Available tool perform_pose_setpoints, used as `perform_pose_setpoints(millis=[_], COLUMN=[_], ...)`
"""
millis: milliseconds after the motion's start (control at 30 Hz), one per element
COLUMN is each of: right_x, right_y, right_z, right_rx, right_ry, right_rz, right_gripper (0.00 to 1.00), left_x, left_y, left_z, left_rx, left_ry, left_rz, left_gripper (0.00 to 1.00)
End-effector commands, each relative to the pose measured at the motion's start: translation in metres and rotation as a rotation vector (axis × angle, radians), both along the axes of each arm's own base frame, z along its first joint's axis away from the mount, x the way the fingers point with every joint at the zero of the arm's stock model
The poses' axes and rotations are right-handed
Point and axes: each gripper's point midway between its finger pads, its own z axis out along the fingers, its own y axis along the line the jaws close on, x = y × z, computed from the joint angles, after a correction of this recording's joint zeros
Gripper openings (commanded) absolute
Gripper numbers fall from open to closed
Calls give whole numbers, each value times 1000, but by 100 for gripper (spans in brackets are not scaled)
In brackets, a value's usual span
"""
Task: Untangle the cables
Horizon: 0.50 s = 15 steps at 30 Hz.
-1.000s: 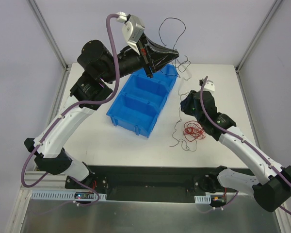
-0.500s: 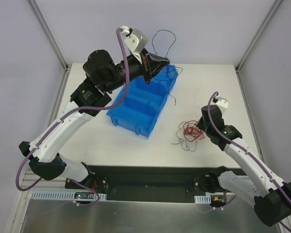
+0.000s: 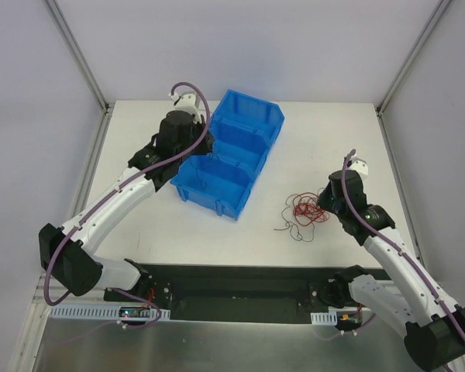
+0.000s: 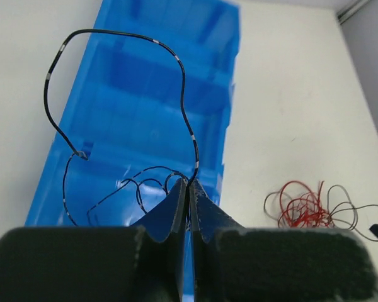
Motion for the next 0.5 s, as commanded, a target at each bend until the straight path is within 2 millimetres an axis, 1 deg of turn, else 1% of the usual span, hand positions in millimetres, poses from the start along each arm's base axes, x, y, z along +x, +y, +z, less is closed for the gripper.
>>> perform_pose_setpoints(millis=[0,100,233,367,433,467], right_x=[10,17,21,27,29,30], right_y=[13,15,18,16,19,20], right_z=[22,25,29,35,40,42], right_rx=[50,67,77,67,78,81], right_ry=[-41,-52,-50,-62,-66,-65], right_rz=[54,49,64,72,84,94], right_gripper=[0,0,0,0,0,0], left_x=[-12,-15,-23,-26,-26,-25], left_y=[11,17,18,30,35,37], left_z=[-21,-53,-85,-120,-133,-136], left_rx=[-205,-276,-346,-405,-443,-448], left_ry=[166,300,439,579,643,653], left_rz=[120,209,280,401,452,464], left_gripper=[0,0,0,0,0,0])
